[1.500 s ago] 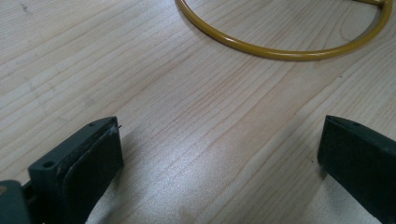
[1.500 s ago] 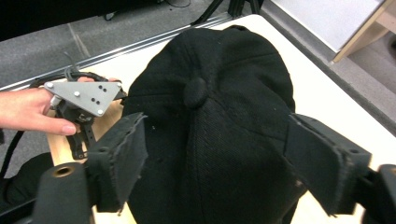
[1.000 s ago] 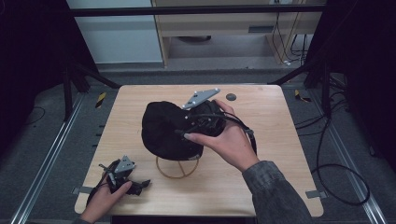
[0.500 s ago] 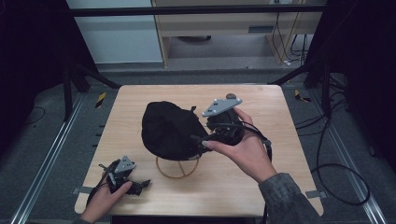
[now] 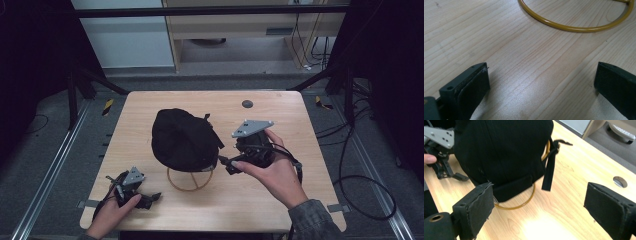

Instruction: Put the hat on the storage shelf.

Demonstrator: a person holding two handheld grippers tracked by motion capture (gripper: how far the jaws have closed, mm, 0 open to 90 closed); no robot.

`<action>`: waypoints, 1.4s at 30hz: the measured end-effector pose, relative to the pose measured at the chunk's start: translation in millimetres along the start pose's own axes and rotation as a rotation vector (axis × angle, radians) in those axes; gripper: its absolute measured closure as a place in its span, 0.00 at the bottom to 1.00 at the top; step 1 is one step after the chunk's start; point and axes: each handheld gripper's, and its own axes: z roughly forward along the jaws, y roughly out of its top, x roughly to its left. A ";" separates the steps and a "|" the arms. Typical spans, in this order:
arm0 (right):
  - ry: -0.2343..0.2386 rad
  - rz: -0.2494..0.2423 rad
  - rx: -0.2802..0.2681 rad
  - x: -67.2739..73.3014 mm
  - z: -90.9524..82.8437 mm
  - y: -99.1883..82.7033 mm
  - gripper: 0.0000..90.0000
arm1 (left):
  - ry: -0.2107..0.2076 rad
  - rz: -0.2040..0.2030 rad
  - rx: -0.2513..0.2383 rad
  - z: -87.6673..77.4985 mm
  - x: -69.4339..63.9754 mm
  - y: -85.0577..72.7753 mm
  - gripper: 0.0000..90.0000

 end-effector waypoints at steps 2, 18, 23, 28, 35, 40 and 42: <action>-0.001 0.011 0.009 -1.4 1.1 -6.1 0.10 | 0.000 0.000 0.000 0.0 0.0 0.0 0.00; -0.025 0.043 0.096 -10.2 12.9 -54.2 0.11 | 0.001 0.000 0.000 0.0 -0.1 0.0 0.00; -0.038 0.060 0.121 -9.9 21.7 -79.5 0.13 | 0.001 0.000 0.000 0.0 -0.1 0.0 0.00; -0.042 0.089 0.142 -10.5 32.1 -107.4 0.13 | 0.001 -0.001 0.000 0.0 -0.1 0.0 0.00; -0.052 0.158 0.136 -18.1 48.6 -142.6 0.14 | 0.001 -0.001 -0.001 0.0 -0.1 0.0 0.00; -0.070 0.203 0.134 -25.8 68.4 -158.0 0.14 | 0.001 -0.001 -0.001 0.0 -0.1 0.0 0.00; -0.074 0.230 0.128 -30.2 76.4 -159.4 0.14 | 0.001 -0.001 -0.001 0.0 -0.1 0.0 0.00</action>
